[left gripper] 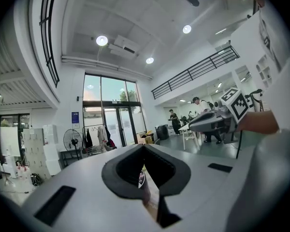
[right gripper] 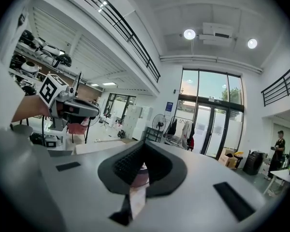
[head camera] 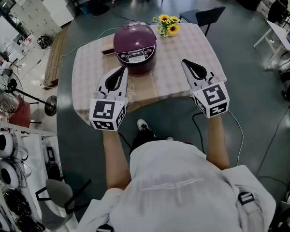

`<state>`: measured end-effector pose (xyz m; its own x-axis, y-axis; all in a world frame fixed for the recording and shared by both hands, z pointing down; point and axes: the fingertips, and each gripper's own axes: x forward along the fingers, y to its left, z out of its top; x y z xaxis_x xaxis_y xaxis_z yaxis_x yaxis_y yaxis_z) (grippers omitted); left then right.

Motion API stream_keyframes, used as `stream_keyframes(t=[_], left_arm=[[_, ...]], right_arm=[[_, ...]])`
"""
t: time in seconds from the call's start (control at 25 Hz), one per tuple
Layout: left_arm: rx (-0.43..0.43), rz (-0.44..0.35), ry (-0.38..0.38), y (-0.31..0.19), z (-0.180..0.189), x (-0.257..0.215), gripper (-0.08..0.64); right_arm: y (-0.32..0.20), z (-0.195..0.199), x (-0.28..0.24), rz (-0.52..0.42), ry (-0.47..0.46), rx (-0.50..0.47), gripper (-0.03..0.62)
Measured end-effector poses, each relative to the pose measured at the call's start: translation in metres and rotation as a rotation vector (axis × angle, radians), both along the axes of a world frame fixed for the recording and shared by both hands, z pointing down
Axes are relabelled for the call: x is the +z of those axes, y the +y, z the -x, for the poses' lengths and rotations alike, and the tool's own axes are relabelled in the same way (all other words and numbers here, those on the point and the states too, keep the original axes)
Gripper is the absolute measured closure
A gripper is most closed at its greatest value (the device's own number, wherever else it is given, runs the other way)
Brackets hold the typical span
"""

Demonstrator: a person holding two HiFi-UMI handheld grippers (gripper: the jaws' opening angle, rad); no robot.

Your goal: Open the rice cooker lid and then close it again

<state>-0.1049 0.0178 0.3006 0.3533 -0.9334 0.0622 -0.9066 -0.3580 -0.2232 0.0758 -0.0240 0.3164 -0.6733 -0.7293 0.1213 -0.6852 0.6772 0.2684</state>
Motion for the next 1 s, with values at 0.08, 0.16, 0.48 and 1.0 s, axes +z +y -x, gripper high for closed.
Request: stream_keyframes(t=[0.08,0.16,0.48,1.0], left_arm=[[0.002,0.0,-0.001,-0.002,-0.002,-0.002,0.543],[0.002,-0.002,-0.004,-0.004,-0.003,-0.003,0.543],[0.007,0.006,0.002,-0.008,-0.008,-0.001,0.543],[0.022,0.011,-0.011,-0.026,-0.013,-0.001,0.543]], right_arm=[[-0.002,-0.003,-0.001,-0.002,0.002,0.007,0.566],[-0.005,-0.005,-0.003,-0.006,-0.001,0.01,0.566],[-0.01,-0.008,-0.003,-0.014,0.001,0.015,0.566],[-0.029,-0.014,0.005,0.0,-0.008,0.028,0.566]])
